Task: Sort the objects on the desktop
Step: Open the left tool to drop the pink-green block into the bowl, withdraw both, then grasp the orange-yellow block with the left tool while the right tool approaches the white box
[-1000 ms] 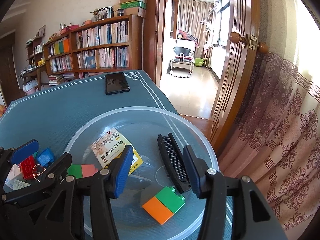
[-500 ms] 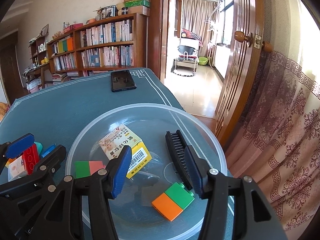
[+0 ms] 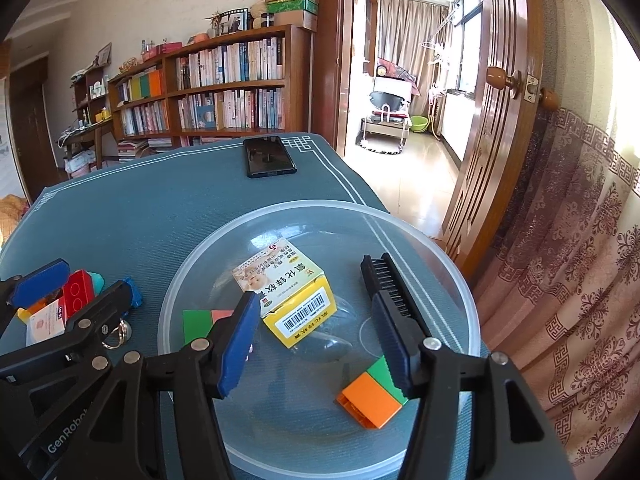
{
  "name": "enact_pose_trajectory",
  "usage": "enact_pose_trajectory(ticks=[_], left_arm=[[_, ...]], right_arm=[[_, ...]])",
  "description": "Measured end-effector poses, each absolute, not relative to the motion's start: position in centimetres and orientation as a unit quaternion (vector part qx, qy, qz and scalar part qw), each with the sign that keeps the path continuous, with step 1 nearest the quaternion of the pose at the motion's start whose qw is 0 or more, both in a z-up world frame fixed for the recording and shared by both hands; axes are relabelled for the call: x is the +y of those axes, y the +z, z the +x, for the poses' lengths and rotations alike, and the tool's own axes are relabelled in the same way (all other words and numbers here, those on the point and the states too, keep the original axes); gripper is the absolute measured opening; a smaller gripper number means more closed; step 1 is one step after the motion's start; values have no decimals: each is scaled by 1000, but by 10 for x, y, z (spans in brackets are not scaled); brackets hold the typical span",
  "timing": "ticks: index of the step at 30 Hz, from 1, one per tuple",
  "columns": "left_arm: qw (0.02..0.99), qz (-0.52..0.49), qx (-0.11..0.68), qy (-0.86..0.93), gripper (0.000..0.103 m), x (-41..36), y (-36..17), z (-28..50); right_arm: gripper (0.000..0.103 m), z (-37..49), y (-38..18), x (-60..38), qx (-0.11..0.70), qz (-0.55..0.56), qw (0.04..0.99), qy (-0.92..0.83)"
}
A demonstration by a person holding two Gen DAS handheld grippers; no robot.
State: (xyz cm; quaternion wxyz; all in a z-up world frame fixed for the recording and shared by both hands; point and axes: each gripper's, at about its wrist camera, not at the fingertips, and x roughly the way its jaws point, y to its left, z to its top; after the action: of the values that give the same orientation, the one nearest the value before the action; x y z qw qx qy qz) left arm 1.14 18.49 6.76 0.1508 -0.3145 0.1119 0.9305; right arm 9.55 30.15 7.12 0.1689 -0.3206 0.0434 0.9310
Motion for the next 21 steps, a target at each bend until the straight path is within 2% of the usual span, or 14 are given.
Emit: enact_pose_trajectory(ticks=[3, 7, 21], left_arm=[[142, -316, 107, 932, 67, 175, 68, 10], [126, -319, 98, 934, 67, 158, 68, 6], [60, -335, 60, 939, 67, 84, 64, -8]], right_arm=[[63, 97, 72, 297, 59, -318, 140, 936], [71, 97, 71, 289, 76, -315, 98, 941], [71, 107, 66, 239, 67, -307, 11, 949]])
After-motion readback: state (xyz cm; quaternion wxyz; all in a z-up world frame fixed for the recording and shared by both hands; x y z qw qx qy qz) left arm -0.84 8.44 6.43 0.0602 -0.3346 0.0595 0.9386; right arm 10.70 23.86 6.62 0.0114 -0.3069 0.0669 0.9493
